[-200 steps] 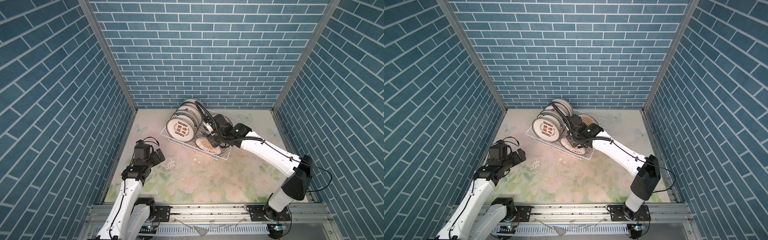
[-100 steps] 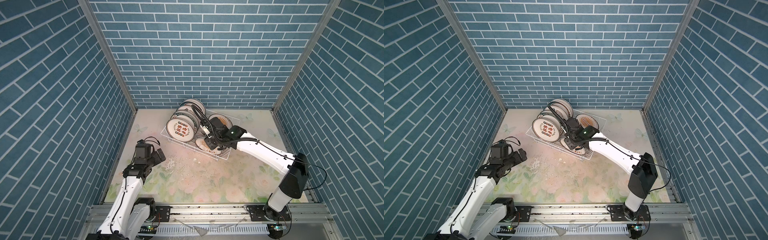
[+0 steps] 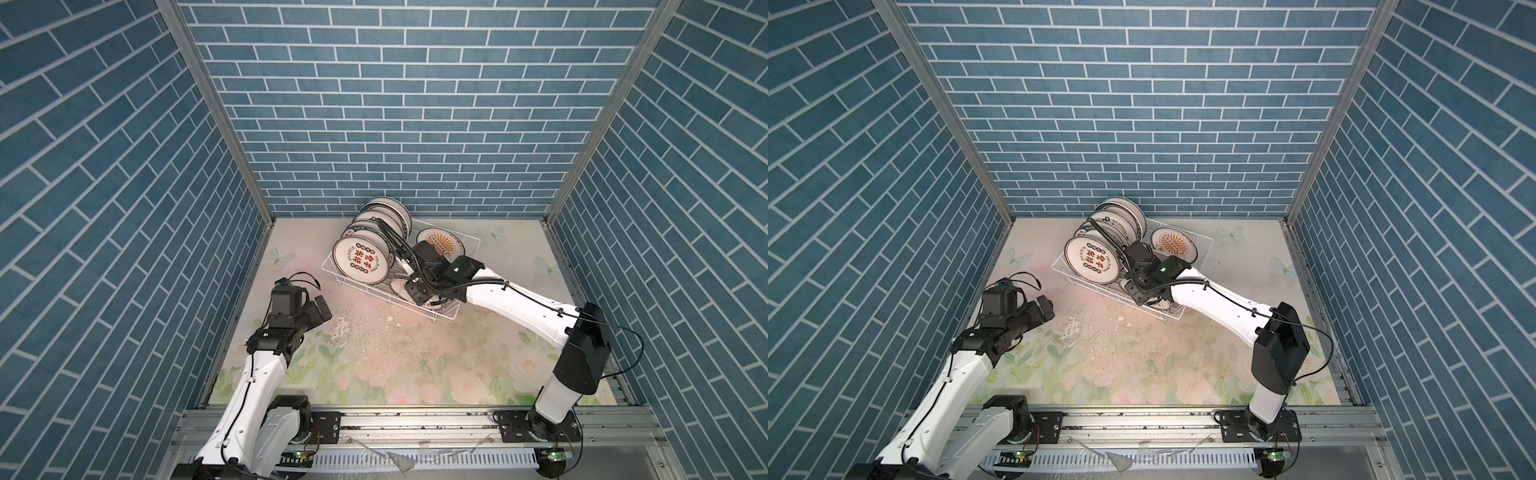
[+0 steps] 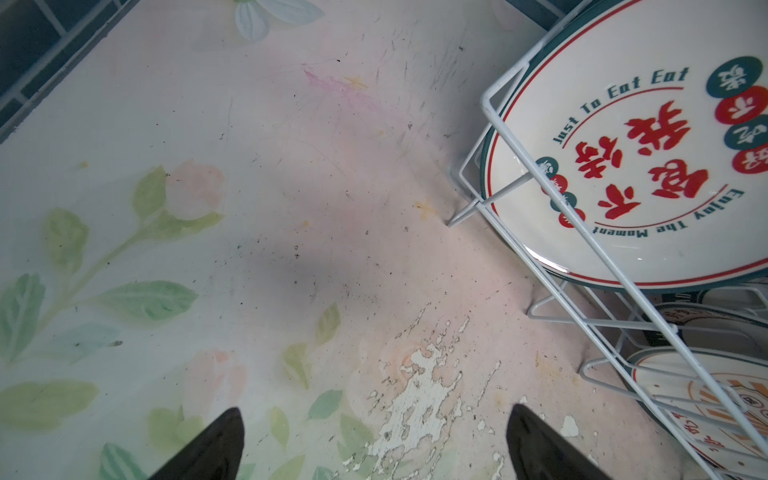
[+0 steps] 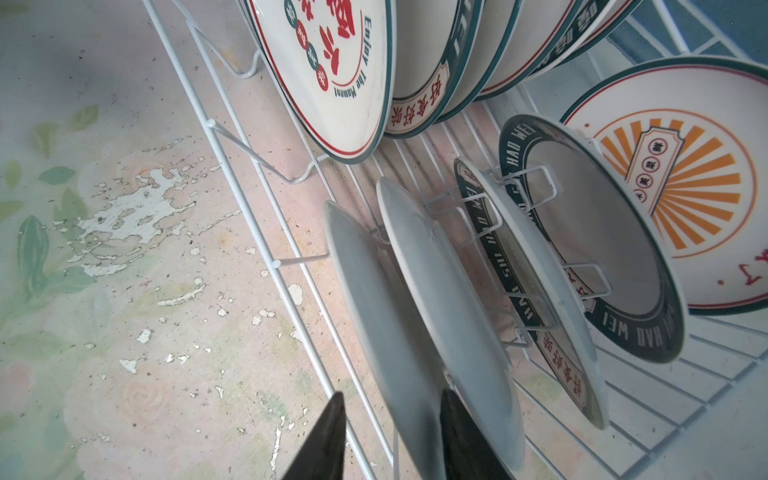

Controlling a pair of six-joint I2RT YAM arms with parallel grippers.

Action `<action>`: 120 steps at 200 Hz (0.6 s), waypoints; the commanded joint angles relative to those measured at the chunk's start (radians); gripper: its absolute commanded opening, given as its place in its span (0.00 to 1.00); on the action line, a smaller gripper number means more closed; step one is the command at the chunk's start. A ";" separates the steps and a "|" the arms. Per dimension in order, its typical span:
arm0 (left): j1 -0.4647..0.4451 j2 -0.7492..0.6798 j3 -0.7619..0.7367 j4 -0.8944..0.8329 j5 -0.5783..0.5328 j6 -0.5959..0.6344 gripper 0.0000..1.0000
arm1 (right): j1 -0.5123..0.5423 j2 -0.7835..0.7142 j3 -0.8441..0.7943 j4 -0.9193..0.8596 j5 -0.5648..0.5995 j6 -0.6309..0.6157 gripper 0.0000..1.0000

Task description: Unload the plates from the dish rack

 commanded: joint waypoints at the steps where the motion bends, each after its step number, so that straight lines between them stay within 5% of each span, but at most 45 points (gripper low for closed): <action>1: -0.003 0.000 -0.018 0.005 -0.004 0.014 0.99 | 0.007 0.006 -0.034 0.011 -0.007 0.039 0.38; 120: -0.002 -0.004 -0.023 0.003 -0.013 0.015 0.99 | 0.010 0.076 -0.049 0.036 0.115 -0.026 0.24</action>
